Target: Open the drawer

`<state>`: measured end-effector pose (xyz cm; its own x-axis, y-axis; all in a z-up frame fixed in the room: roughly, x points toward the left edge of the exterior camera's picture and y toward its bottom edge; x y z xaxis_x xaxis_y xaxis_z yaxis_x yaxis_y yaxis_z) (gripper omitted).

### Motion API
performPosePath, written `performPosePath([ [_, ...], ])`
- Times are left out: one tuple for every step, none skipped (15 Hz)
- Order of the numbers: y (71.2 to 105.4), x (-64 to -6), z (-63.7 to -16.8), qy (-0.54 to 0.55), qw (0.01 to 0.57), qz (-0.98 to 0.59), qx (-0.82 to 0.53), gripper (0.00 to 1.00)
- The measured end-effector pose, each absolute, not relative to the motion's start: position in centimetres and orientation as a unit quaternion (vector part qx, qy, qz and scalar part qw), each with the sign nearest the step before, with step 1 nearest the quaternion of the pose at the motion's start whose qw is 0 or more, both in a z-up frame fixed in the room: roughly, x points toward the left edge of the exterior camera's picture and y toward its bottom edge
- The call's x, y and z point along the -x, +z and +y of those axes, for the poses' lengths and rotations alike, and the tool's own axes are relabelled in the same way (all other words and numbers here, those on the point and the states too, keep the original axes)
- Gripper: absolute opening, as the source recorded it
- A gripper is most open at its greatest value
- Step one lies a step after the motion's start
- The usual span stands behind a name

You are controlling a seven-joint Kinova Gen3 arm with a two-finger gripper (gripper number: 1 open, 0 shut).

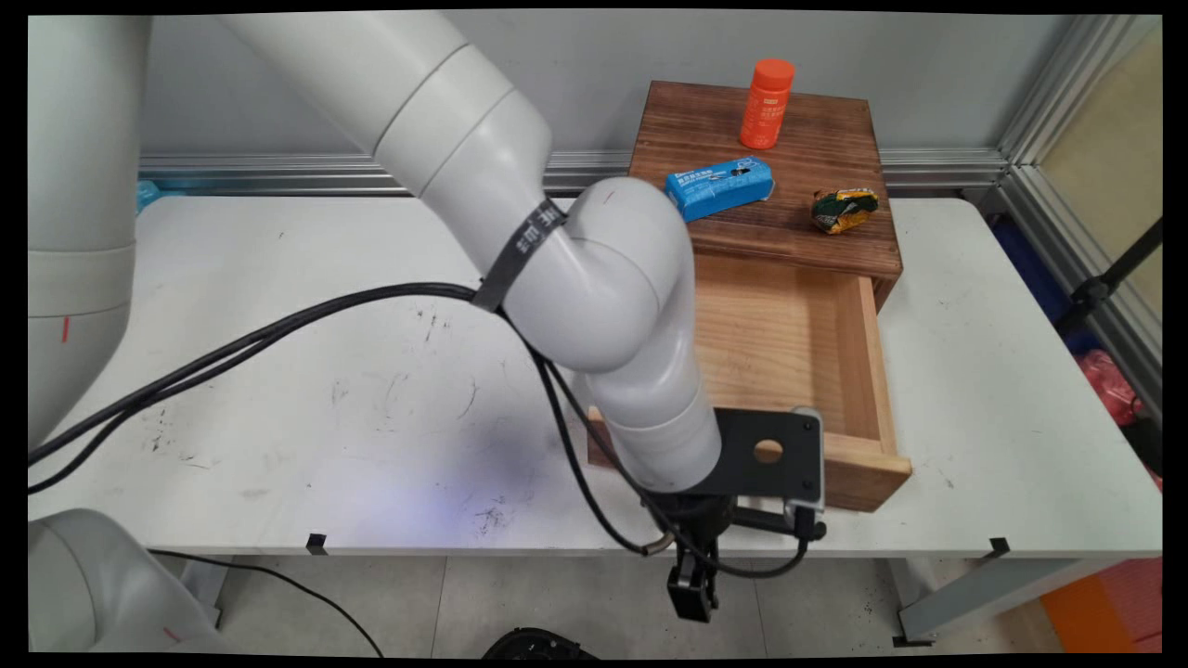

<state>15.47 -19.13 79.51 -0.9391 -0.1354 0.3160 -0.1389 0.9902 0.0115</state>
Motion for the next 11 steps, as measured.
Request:
performPosePath([
  [79.6, -15.5, -18.6, 0.003, 0.160, -0.985, -0.068, 1.00],
  [79.6, -15.6, -18.1, 0.001, 0.161, -0.985, -0.066, 1.00],
  [79.7, -15.7, -17.6, 0.000, 0.161, -0.985, -0.065, 1.00],
  [79.7, -15.7, -17.2, -0.002, 0.162, -0.985, -0.063, 1.00],
  [79.7, -15.8, -16.8, -0.002, 0.163, -0.985, -0.062, 1.00],
  [79.8, -15.8, -16.4, -0.003, 0.164, -0.985, -0.061, 1.00],
  [79.9, -15.9, -16.0, -0.003, 0.165, -0.984, -0.059, 1.00],
  [79.9, -15.9, -15.6, -0.003, 0.166, -0.984, -0.058, 1.00],
  [80.0, -15.9, -15.4, -0.003, 0.168, -0.984, -0.057, 1.00],
  [80.0, -16.0, -15.1, -0.003, 0.169, -0.984, -0.056, 1.00],
  [80.1, -16.0, -14.8, -0.003, 0.170, -0.984, -0.055, 1.00],
])
